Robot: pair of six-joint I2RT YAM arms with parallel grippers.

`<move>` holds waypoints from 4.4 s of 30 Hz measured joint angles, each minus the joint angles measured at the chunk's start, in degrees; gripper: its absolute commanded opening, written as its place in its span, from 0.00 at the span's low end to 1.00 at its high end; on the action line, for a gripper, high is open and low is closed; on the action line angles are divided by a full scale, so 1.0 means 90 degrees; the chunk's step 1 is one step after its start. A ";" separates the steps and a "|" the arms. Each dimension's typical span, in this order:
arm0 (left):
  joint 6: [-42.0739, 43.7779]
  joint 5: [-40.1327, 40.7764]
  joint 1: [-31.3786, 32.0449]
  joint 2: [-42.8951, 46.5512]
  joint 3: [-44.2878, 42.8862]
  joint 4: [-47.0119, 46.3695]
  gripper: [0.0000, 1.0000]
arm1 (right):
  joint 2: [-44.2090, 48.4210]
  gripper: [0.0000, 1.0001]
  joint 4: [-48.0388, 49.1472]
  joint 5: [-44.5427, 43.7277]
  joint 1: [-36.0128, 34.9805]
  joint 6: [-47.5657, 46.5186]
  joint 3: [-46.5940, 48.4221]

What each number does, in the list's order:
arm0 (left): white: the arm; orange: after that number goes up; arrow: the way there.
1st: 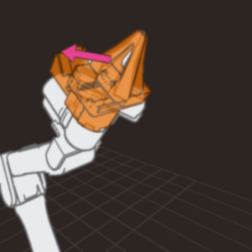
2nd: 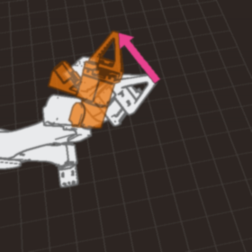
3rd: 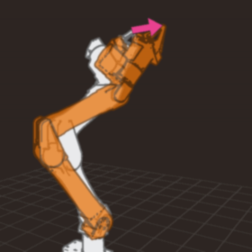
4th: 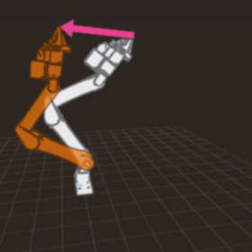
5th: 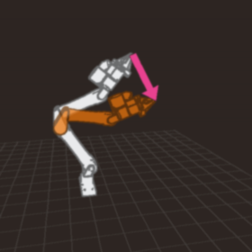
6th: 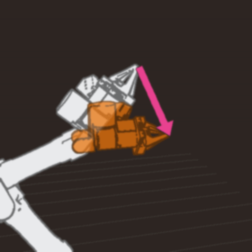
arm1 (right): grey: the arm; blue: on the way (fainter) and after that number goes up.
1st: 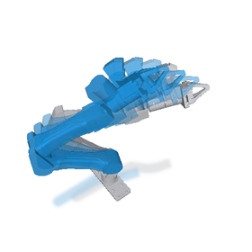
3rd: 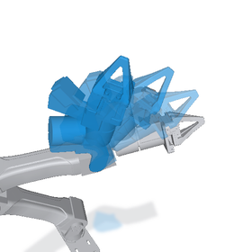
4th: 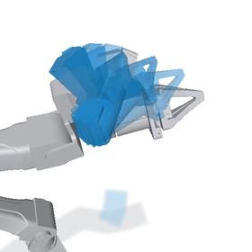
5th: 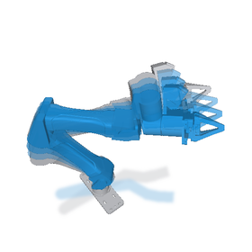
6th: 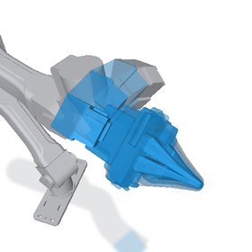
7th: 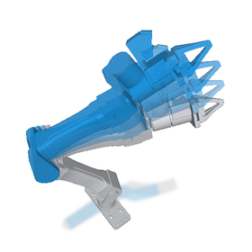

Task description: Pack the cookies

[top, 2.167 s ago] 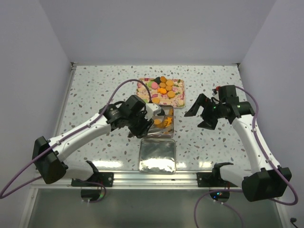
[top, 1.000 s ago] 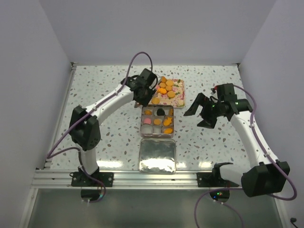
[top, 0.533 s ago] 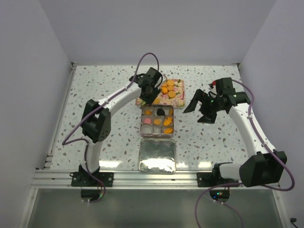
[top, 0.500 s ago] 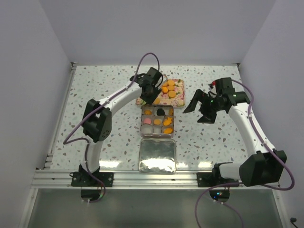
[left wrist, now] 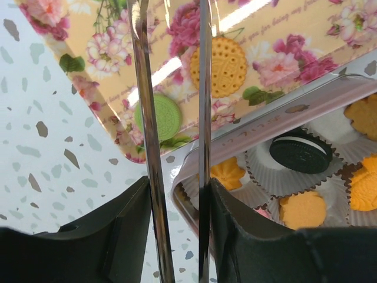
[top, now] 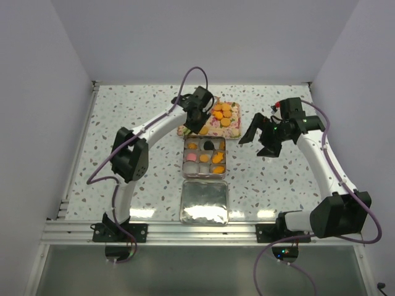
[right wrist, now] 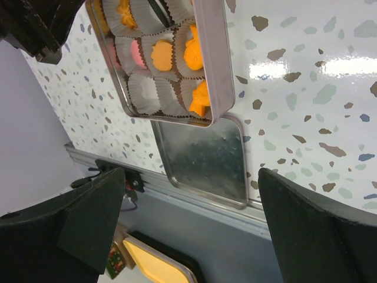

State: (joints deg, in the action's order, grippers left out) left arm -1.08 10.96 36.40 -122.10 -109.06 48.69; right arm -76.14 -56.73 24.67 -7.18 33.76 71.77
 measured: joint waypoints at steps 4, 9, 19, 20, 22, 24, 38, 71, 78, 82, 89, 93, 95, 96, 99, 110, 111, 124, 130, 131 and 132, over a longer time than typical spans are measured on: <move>-0.0274 0.0318 -0.0005 0.0109 0.0061 0.0044 0.47 | 0.0000 0.99 0.0002 0.0000 0.0024 0.0000 0.0000; -0.0457 0.0624 -0.0005 0.0253 0.0073 0.0061 0.47 | 0.0000 0.99 0.0002 0.0005 0.0039 0.0002 0.0000; -0.0772 0.1231 -0.0005 0.0216 -0.0265 0.0406 0.47 | 0.0002 0.99 -0.0029 0.0002 0.0056 -0.0041 0.0000; -0.0801 0.1297 -0.0007 0.0216 -0.0274 0.0418 0.47 | 0.0002 0.99 -0.0034 0.0002 0.0056 -0.0044 0.0000; -0.0867 0.1370 -0.0017 0.0216 -0.0277 0.0454 0.46 | 0.0002 0.99 -0.0041 0.0002 0.0056 -0.0046 0.0000; -0.0940 0.1406 -0.0029 0.0226 -0.0265 0.0517 0.47 | 0.0002 0.99 -0.0046 0.0000 0.0056 -0.0049 0.0000; -0.1095 0.1508 -0.0044 0.0580 -0.0007 0.0563 0.50 | 0.0002 0.99 -0.0056 0.0005 0.0056 -0.0049 0.0000; -0.0908 0.1212 -0.0347 -0.0491 -0.1156 0.0619 0.34 | 0.0005 0.99 -0.0083 0.0010 0.0063 -0.0090 0.0000; -0.0911 0.1139 -0.0350 0.0058 -0.0988 0.0619 0.32 | 0.0075 0.99 -0.0078 0.0056 0.0070 -0.0056 -0.0012; -0.0835 0.0865 -0.0352 0.1358 -0.0068 0.0432 0.31 | 0.0107 0.99 -0.0044 0.0172 0.0092 -0.0005 -0.0063; -0.0563 0.0017 -0.0243 0.4000 0.1948 0.0172 0.29 | 0.0117 0.99 0.0114 0.0413 0.0092 0.0172 -0.0316; -0.0442 -0.0568 0.0143 0.4945 0.2837 0.0177 0.27 | 0.0219 0.99 0.0143 0.0544 0.0092 0.0253 -0.0486; -0.0425 -0.0894 0.0345 0.5151 0.3143 0.0209 0.25 | 0.0296 0.99 0.0155 0.0566 0.0090 0.0262 -0.0561; -0.0425 -0.1049 0.0457 0.5204 0.3291 0.0228 0.23 | 0.0345 0.99 0.0165 0.0571 0.0090 0.0270 -0.0605; -0.0444 -0.1399 0.0797 0.5204 0.3750 0.0248 0.23 | 0.0474 0.99 0.0170 0.0595 0.0090 0.0304 -0.0736; -0.0597 -0.1712 0.1154 0.5236 0.4609 0.0420 0.24 | 0.0891 0.99 0.0087 0.0631 0.0090 0.0316 -0.0981; -0.0597 -0.1710 0.1154 0.5236 0.4609 0.0427 0.24 | 0.0928 0.99 0.0063 0.0641 0.0090 0.0316 -0.1001; -0.0605 -0.1464 0.1156 0.5338 0.4721 0.0442 0.29 | 0.0976 0.99 -0.0061 0.0663 0.0090 0.0291 -0.1020; -0.0605 -0.1554 0.1183 0.5515 0.4867 0.0459 0.34 | 0.0976 0.99 -0.0085 0.0663 0.0090 0.0279 -0.1020; -0.0605 -0.1564 0.1197 0.5547 0.4898 0.0461 0.36 | 0.0976 0.99 -0.0085 0.0663 0.0090 0.0277 -0.1020; -0.0605 -0.1569 0.1212 0.5564 0.4920 0.0464 0.38 | 0.0976 0.99 -0.0085 0.0663 0.0090 0.0274 -0.1020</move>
State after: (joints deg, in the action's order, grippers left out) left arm -6.52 -3.16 47.31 -72.03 -64.77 52.86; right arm -67.35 -57.49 30.63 -6.37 36.23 62.59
